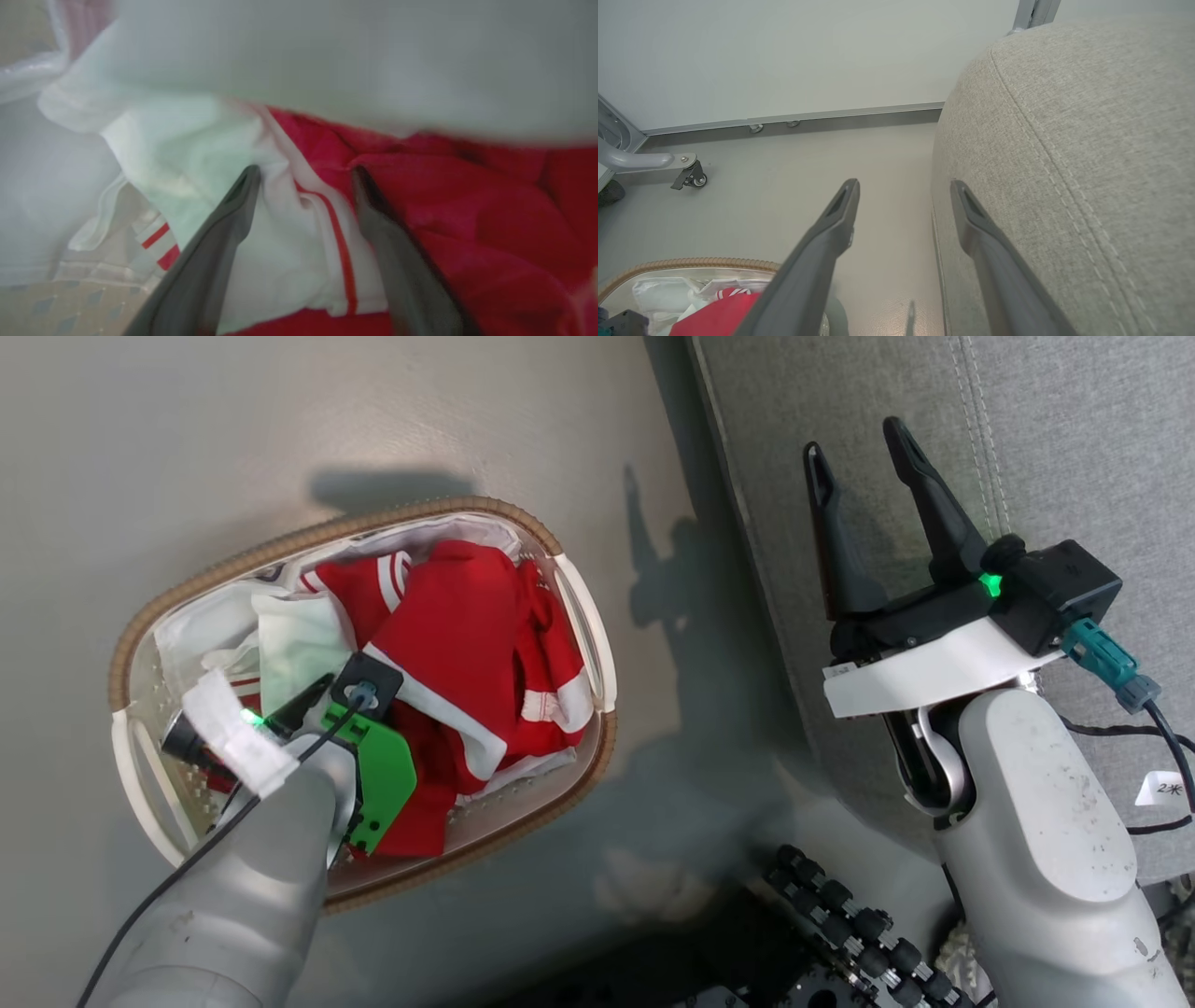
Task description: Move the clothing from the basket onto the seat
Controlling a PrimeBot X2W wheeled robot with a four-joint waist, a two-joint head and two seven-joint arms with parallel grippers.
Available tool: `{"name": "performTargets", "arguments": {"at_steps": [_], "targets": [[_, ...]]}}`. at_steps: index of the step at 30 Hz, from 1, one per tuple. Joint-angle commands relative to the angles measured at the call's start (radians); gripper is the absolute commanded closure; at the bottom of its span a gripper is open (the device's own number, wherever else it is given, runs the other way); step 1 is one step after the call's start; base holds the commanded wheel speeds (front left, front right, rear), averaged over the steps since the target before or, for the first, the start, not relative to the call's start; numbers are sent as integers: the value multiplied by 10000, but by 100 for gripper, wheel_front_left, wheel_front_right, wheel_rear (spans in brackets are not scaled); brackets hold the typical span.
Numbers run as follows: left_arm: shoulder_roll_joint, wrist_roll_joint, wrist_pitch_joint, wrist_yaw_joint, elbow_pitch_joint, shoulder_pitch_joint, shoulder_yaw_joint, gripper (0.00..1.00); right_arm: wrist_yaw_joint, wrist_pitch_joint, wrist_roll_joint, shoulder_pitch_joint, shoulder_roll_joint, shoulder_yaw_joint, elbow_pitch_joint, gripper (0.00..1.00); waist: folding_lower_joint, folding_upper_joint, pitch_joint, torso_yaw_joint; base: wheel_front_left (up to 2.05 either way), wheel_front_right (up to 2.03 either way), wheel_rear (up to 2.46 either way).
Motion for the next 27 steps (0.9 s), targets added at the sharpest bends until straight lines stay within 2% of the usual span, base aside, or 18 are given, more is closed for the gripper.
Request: {"name": "performTargets", "arguments": {"at_steps": [1,7,13,14,15,27], "targets": [[102,73,347,85,76,-204,-67,0,-6,-44,44,-171,-15,22,-62,0,-1,0,191,-94,0,0,0],[280,375,1399,395,122,-629,-411,0,-6,-44,219,-340,-16,128,-168,0,-1,0,548,-207,0,0,0],[383,370,1930,388,148,-782,-622,0,-6,-44,386,-422,-16,202,-243,0,-1,0,708,-269,0,0,0],[380,314,1883,397,146,-780,-596,93,-6,-44,399,-434,-16,198,-232,0,-1,0,696,-268,0,0,0],[381,297,1844,414,143,-757,-607,100,-6,-44,401,-445,-16,194,-207,0,-1,0,668,-267,0,0,0],[29,-562,496,323,135,402,-195,100,-6,-44,214,-188,-21,294,419,0,-1,0,-965,-165,0,0,0]]}}
